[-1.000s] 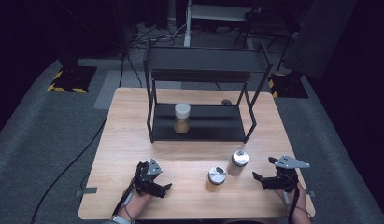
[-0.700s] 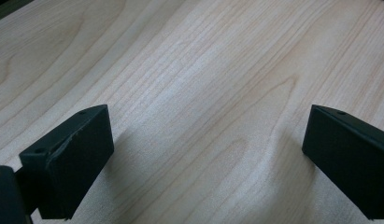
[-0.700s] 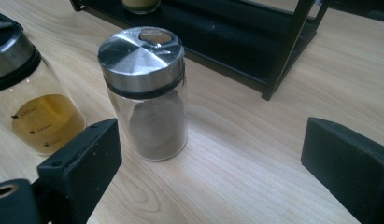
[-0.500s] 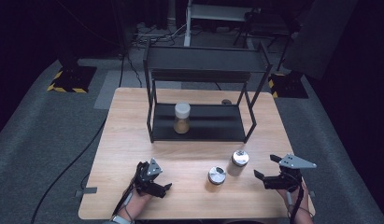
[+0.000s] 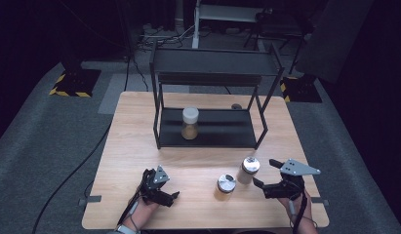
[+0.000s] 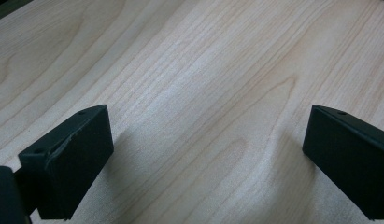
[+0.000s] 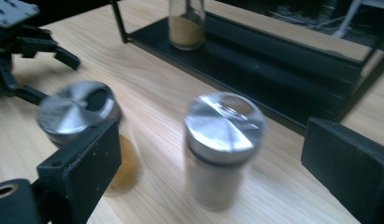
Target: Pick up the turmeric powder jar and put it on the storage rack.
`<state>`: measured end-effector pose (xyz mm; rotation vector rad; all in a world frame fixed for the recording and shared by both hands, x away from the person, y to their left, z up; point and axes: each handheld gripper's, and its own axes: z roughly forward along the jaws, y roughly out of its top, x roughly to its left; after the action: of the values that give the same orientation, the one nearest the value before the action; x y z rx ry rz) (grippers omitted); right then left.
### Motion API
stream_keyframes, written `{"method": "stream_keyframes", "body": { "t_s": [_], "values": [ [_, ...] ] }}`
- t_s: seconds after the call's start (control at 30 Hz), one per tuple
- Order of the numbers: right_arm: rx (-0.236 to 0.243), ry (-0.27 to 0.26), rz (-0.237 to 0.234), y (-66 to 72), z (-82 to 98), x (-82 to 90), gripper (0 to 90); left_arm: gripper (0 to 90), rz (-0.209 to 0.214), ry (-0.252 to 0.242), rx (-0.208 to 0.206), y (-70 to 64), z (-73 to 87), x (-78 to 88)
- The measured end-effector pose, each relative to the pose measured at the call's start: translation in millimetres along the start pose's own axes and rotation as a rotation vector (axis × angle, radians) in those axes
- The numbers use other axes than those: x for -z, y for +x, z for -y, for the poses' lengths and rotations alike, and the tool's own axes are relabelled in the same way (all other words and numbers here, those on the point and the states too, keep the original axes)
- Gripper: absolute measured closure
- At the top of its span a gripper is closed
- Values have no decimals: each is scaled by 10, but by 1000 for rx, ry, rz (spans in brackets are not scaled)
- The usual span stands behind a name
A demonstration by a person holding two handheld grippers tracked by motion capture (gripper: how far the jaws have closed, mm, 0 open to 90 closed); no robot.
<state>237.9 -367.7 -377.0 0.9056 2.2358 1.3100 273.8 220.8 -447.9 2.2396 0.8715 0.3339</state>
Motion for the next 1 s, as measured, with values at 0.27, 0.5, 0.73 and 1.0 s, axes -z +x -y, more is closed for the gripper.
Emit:
{"method": "stream_keyframes", "body": {
  "t_s": [0.27, 0.5, 0.73, 1.0],
  "values": [
    [29, -8, -56, 146, -111, -147, 48, 13, 0, 0, 0, 0, 0, 0],
    [45, -21, -99, 247, -164, -260, 48, 13, -1, 2, 1, -1, -3, 2],
    [46, -29, -122, 336, -187, -348, 47, 10, 2, 1, -2, 3, -3, -2],
    [62, -21, -133, 442, -155, -452, 48, 10, 2, 2, -1, 3, -4, -2]
  ]
}}
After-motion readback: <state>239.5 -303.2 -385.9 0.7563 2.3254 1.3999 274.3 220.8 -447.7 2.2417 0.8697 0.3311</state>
